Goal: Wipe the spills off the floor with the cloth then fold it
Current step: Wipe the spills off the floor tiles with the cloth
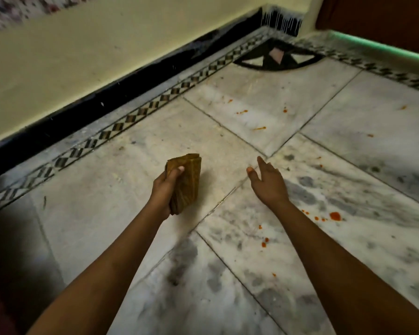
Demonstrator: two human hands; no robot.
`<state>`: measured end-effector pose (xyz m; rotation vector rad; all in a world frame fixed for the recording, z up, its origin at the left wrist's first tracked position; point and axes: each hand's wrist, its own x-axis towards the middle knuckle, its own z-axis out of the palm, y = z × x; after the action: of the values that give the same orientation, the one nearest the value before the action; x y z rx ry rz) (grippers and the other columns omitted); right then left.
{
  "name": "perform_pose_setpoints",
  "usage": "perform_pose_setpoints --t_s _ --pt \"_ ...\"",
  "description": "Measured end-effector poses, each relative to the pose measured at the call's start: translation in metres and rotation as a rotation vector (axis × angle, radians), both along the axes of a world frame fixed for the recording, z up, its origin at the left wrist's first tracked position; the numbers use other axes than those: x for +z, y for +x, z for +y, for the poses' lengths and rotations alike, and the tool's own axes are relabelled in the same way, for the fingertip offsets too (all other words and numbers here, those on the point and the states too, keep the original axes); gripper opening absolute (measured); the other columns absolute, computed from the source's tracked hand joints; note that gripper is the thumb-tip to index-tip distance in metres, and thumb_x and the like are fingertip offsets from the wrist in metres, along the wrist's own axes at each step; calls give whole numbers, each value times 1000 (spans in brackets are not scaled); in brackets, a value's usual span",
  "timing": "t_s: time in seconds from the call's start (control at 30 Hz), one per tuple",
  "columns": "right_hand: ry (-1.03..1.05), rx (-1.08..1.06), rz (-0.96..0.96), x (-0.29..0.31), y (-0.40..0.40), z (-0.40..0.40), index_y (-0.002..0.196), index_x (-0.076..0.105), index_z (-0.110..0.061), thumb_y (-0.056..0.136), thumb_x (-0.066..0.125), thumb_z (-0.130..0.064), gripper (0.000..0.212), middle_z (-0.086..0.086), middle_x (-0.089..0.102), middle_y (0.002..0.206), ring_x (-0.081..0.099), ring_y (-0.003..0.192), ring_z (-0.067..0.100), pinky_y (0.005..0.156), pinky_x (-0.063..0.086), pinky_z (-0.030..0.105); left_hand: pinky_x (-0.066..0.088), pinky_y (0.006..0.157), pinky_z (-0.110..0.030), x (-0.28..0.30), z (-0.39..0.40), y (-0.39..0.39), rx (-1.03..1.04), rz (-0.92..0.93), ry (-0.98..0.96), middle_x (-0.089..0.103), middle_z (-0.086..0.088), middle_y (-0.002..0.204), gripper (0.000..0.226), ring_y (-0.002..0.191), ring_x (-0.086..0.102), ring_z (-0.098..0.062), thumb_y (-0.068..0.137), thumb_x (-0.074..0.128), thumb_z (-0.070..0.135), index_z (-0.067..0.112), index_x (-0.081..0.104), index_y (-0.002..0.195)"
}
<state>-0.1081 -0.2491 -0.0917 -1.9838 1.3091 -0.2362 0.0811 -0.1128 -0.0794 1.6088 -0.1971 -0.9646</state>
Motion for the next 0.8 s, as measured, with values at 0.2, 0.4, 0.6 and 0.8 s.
perform_pose_setpoints --t_s 0.2,0.4,0.6,0.8 --pt "-133 23 -29 44 -26 -11 148 21 -16 99 36 -40 57 9 25 154 14 144 22 115 9 31 54 72 -34 43 -18 -27 -124 95 -7 68 -9 109 38 96 66 -25 88 59 38 15 62 118" --pt "-250 18 -34 65 -48 -29 148 24 -11 100 36 -36 56 8 27 153 17 144 21 115 7 30 51 68 -31 87 -59 -49 -190 -9 -44 67 -5 104 37 93 64 -22 88 59 41 17 59 116" --pt "-294 51 13 77 -85 -63 148 23 -12 100 34 -38 56 6 25 154 16 144 19 115 6 29 47 60 -25 127 -107 -66 -304 -193 -34 63 2 93 26 82 60 -12 90 57 35 20 55 112" --pt "-251 -46 29 59 -74 -96 147 25 -8 100 35 -34 55 13 28 152 19 143 25 115 9 32 50 65 -26 123 -132 -37 -451 -278 30 64 1 99 27 88 62 -13 88 61 34 21 55 111"
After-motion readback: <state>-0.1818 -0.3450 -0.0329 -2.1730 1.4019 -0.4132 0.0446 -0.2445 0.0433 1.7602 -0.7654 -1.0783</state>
